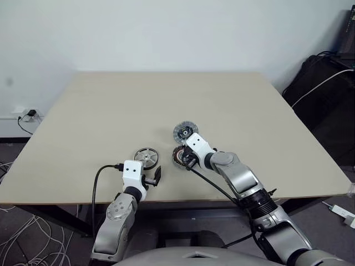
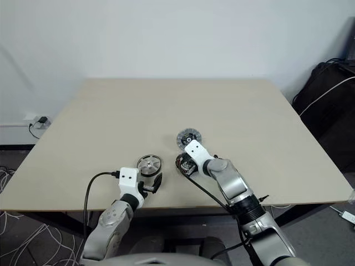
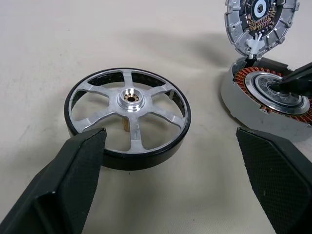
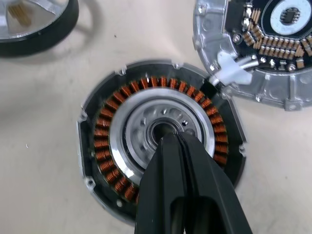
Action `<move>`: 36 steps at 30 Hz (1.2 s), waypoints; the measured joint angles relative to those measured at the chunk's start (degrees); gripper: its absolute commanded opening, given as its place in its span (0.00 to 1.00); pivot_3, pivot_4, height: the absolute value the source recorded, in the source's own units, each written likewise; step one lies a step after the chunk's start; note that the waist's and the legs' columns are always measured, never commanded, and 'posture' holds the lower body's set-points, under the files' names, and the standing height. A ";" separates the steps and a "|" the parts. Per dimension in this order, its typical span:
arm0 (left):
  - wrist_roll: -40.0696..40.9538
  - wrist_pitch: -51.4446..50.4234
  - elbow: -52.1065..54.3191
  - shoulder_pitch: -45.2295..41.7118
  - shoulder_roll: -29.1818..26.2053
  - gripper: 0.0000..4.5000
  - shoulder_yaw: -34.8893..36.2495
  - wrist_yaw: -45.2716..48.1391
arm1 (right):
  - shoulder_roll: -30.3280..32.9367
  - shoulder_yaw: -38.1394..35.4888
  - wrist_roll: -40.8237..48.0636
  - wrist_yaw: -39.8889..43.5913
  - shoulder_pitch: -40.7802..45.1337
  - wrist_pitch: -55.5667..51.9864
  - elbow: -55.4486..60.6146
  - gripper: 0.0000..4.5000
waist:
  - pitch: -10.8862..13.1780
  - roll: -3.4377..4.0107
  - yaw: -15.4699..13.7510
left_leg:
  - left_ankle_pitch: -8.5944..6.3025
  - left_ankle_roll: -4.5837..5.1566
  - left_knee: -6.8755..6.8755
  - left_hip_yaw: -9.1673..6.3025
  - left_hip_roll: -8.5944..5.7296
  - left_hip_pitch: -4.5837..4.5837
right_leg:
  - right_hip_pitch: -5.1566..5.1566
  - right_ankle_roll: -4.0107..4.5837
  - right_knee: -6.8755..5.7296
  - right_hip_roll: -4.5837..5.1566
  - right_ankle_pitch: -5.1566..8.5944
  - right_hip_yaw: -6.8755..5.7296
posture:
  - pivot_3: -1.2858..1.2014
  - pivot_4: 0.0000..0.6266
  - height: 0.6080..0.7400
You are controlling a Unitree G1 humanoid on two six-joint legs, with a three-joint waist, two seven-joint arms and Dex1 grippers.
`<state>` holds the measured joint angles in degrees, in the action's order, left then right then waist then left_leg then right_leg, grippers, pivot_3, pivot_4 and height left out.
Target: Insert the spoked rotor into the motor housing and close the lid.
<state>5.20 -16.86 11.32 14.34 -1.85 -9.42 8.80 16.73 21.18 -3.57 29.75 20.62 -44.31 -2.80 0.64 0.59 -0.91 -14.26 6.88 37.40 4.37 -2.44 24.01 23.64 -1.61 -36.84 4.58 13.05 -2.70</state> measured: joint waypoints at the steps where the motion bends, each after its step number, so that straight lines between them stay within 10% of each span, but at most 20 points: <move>1: 0.00 0.00 0.00 -0.03 0.00 1.00 0.02 0.00 | 0.22 0.00 0.01 0.14 -0.30 -0.05 0.62 0.01 | -0.01 0.02 -0.02 | 0.00 0.00 0.00 0.00 0.00 0.00 | 0.00 0.00 0.00 0.00 0.00 0.00 | 0.52 0.00 1.00; 36: 0.02 0.00 0.00 -0.46 0.00 1.00 0.01 0.03 | -2.94 0.90 -0.85 -3.18 0.39 0.60 -1.27 0.01 | 0.00 0.02 0.09 | 0.00 0.00 0.00 0.00 0.00 0.00 | 0.01 0.00 -0.02 -0.02 0.00 0.00 | 0.52 0.00 1.00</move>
<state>5.21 -16.86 11.32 13.88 -1.85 -9.42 8.82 13.79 22.09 -4.42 26.58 21.01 -43.71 -4.07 0.65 0.61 -0.82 -14.25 6.88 37.40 4.37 -2.44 24.01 23.65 -1.61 -36.86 4.56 13.05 -2.69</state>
